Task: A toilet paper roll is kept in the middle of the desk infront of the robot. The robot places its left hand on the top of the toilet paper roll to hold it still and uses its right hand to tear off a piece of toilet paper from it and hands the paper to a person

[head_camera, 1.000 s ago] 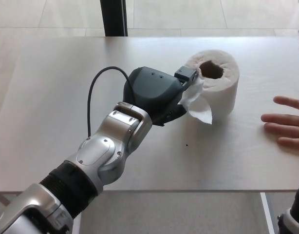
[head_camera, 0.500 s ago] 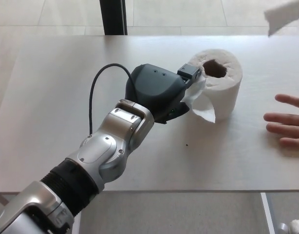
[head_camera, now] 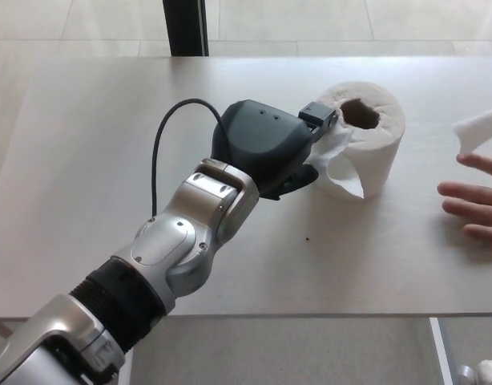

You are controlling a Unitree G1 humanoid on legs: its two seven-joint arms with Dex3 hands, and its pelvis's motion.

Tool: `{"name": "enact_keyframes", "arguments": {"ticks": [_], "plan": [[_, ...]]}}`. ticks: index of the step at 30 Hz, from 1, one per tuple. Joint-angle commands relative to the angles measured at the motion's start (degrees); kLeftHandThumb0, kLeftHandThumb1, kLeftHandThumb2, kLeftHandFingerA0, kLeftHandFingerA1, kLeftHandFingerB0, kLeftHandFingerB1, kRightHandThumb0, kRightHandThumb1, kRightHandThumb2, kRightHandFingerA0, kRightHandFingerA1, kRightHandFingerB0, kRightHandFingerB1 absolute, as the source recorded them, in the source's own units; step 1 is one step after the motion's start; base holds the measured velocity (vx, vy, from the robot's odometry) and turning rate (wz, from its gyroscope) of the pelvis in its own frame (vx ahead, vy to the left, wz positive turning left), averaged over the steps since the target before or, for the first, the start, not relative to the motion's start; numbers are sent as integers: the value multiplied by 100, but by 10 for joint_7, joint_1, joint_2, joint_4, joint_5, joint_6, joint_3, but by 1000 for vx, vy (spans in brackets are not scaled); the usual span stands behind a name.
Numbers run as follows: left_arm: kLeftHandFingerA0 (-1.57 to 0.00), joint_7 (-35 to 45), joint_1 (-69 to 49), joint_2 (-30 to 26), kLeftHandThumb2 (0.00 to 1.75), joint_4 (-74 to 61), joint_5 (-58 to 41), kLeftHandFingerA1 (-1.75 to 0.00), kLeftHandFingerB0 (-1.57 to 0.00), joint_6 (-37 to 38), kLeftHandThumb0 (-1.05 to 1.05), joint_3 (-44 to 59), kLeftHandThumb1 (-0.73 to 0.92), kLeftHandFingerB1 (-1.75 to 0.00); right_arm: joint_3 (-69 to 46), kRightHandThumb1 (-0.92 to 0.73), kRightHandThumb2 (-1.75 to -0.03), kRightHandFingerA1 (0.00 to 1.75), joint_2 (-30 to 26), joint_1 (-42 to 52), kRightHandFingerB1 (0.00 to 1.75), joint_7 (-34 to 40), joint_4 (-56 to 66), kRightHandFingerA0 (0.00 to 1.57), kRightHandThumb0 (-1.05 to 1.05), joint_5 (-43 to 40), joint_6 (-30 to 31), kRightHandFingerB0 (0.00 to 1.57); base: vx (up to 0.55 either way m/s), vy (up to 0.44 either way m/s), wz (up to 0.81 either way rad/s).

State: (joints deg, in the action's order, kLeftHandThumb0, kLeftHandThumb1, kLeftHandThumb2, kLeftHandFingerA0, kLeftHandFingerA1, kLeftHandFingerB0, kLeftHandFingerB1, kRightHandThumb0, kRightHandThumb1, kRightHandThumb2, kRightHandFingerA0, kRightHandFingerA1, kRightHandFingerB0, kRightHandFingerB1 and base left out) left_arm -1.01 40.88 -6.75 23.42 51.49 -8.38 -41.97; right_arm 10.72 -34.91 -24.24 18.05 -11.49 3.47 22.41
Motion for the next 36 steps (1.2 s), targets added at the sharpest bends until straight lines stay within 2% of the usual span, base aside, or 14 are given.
{"name": "enact_keyframes", "arguments": {"ticks": [1, 3, 4, 9, 11, 12, 13, 14, 15, 16, 17, 18, 27, 36], "plan": [[-64, 72, -16, -10, 70, 1, 3, -71, -49, 10, -59, -20, 92, -49, 179, -70, -65, 162, -104, 12, 127, -45, -145, 85, -23, 243, -100, 76, 0, 0, 0], [-64, 71, -17, -10, 70, 0, 3, -71, -49, 10, -59, -21, 92, -49, 198, -65, -61, 132, -104, 10, 71, -33, -158, 87, -27, 255, -100, 84, 0, 0, 0], [-65, 70, -18, -11, 70, -2, 5, -72, -50, 11, -58, -22, 92, -49, 205, -61, -58, 115, -101, 9, 59, -30, -167, 91, -28, 254, -100, 85, 0, 0, 0], [-64, 83, -21, -13, 68, -7, -3, -65, -49, 13, -58, -20, 92, -47, 211, -64, -58, 88, -81, 5, 57, -45, -181, 82, -27, 218, -84, 75, 0, 0, 0], [-64, 79, -22, -11, 68, -8, -3, -65, -49, 15, -58, -20, 92, -48, 220, -63, -57, 99, -79, 1, 58, -51, -191, 74, -25, 219, -78, 64, 0, 0, 0], [-64, 78, -23, -11, 69, -9, -4, -64, -49, 15, -57, -20, 92, -48, 225, -66, -58, 89, -77, -2, 49, -57, -196, 65, -24, 221, -74, 53, 0, 0, 0], [-63, 78, -24, -10, 68, -10, -5, -63, -49, 15, -58, -19, 92, -47, 243, -56, -88, 67, -80, -11, 54, -76, -203, 48, -40, 235, -62, 38, 0, 0, 0], [-64, 78, -26, -10, 67, -12, -6, -64, -49, 15, -58, -19, 92, -47, 257, -73, -62, 46, -82, -18, 33, -87, -208, 34, -42, 247, -53, 32, 0, 0, 0], [-64, 78, -27, -10, 67, -13, -7, -64, -49, 16, -58, -19, 92, -47, 269, -73, -62, 46, -83, -24, 33, -97, -213, 34, -42, 257, -45, 32, 0, 0, 0], [-66, 75, -28, -10, 67, -13, -6, -67, -51, 17, -58, -19, 91, -48, 279, -74, -62, 35, -86, -27, 28, -101, -217, 2, -56, 266, -42, 19, 0, 0, 0], [-64, 74, -30, -11, 68, -14, -5, -65, -49, 18, -58, -20, 92, -47, 291, -54, -85, 13, -92, -31, 34, -109, -220, 0, -72, 279, -39, 11, 0, 0, 0], [-64, 80, -29, -11, 68, -15, -4, -64, -49, 17, -58, -22, 92, -47, 291, -63, -83, 0, -96, -31, 22, -112, -217, 0, -67, 278, -41, 6, 0, 0, 0], [-63, 87, -36, -16, 67, -26, -9, -63, -49, 15, -58, -20, 91, -46, 282, -62, -97, 11, -93, -44, 0, -91, -211, 0, -105, 301, -14, 8, 0, 0, 0], [-66, 86, -25, -26, 69, -40, -11, -64, -47, 30, -58, -13, 92, -45, 242, -58, -101, 27, -99, -37, 0, -96, -174, 0, -105, 339, -8, 0, 0, 0, 0]]}}
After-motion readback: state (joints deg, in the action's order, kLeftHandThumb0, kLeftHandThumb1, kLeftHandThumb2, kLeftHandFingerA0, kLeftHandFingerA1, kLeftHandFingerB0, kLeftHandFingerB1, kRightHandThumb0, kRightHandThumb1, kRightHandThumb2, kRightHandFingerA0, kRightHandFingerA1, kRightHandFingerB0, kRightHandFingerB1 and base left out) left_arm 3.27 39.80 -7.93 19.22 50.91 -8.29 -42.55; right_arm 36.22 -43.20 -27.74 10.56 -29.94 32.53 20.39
